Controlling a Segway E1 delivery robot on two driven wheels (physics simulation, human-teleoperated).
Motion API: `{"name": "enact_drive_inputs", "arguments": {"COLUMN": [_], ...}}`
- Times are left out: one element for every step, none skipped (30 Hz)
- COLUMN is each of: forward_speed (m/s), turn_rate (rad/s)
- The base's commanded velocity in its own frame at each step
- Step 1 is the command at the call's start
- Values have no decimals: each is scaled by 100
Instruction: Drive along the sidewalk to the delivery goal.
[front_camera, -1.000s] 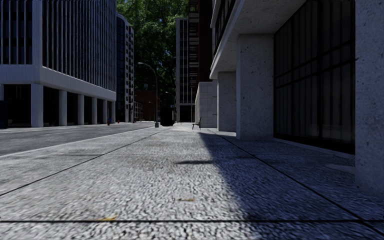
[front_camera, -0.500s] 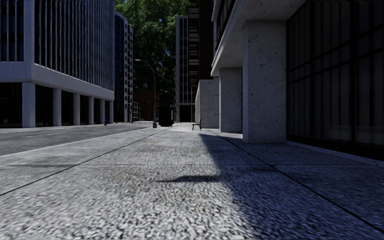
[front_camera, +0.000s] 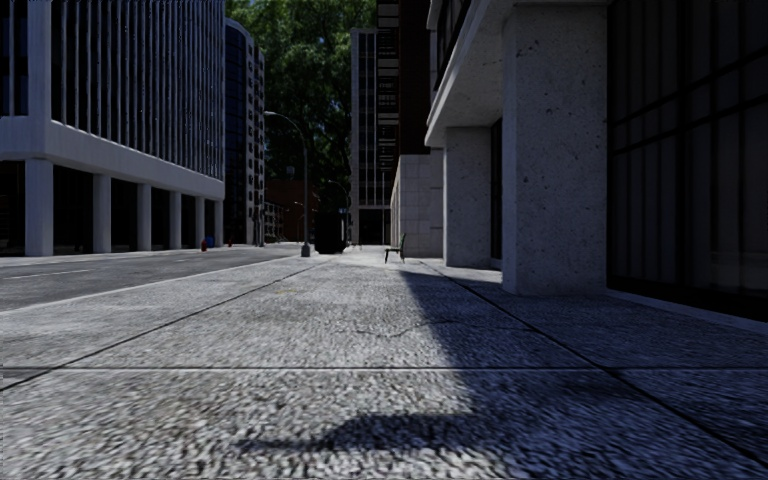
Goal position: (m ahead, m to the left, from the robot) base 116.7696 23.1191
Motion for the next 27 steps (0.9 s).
{"name": "enact_drive_inputs", "arguments": {"forward_speed": [200, 200, 200, 200, 200, 200, 200, 200, 200, 200, 200, 200, 200, 200, 200, 200, 200, 200, 200, 200, 200, 200, 200, 200, 200, 200, 200], "turn_rate": [0, 0, 0, 0, 0, 0, 0, 0, 0, 0, 0, 0, 0, 0, 0, 0, 0, 1, 1, 11, 15, 16, 16, 16, 16, 16, 16]}}
